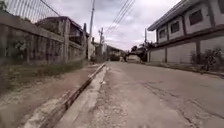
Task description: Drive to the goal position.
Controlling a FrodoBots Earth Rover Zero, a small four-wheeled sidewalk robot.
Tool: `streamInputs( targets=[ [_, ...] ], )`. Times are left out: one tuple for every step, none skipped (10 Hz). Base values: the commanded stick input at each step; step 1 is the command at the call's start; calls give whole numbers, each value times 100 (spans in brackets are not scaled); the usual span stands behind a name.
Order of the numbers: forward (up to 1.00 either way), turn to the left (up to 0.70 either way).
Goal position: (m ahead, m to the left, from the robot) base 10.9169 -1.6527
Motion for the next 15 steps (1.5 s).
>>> streamInputs(
  targets=[
    [70, 0],
    [70, 0],
    [70, 0],
    [70, 0],
    [70, 0],
    [70, 0],
    [70, -9],
    [70, -33],
    [70, -25],
    [70, -16],
    [70, -5],
    [70, 0],
    [70, 0],
    [70, 0],
    [70, 0]
  ],
)
